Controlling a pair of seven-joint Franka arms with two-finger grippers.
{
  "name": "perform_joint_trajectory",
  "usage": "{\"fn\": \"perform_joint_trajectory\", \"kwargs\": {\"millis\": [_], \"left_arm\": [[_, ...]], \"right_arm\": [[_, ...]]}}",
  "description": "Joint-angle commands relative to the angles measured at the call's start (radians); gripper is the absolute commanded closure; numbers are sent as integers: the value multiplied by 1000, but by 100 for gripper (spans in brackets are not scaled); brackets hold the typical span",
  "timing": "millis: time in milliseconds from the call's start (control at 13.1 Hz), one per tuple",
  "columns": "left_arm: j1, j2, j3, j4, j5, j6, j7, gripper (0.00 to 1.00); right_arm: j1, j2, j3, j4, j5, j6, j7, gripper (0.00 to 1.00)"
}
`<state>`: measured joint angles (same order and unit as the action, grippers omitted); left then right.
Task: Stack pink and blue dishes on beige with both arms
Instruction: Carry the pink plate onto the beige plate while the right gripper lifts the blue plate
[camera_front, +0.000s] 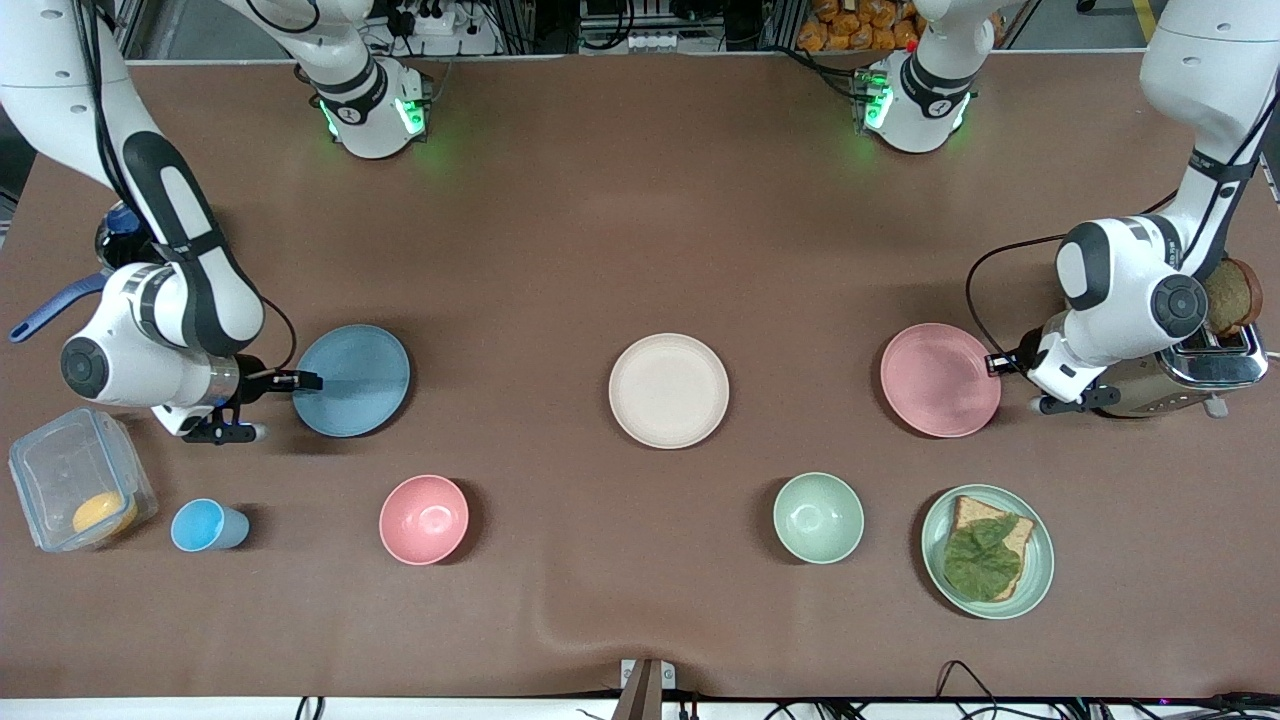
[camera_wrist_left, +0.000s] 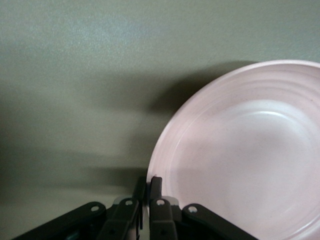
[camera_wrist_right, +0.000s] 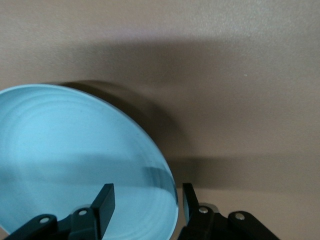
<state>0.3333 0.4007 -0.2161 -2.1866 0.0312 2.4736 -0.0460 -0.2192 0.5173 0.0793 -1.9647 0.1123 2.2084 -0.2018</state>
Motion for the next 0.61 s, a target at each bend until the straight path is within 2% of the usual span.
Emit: {"fn": "perform_joint_trajectory", "kwargs": {"millis": [0, 77, 153, 230, 536], "left_arm": [[3, -6, -52, 25, -10, -1, -20, 100], [3, -14, -87, 33, -25, -2, -44, 100], [3, -19, -123, 42, -43, -10, -72, 100], [3, -20, -162, 47, -50, -10, -92, 100], [-2, -19, -297, 77, -50, -10, -195, 100]], "right_arm": [[-28, 21, 17, 12, 17, 10, -31, 54], [-29, 23, 17, 12, 17, 13, -45, 63], [-31, 27, 17, 15, 17, 14, -48, 77], [-31, 29, 17, 17, 17, 14, -65, 100], [-35, 26, 17, 40, 17, -13, -114, 100]]}}
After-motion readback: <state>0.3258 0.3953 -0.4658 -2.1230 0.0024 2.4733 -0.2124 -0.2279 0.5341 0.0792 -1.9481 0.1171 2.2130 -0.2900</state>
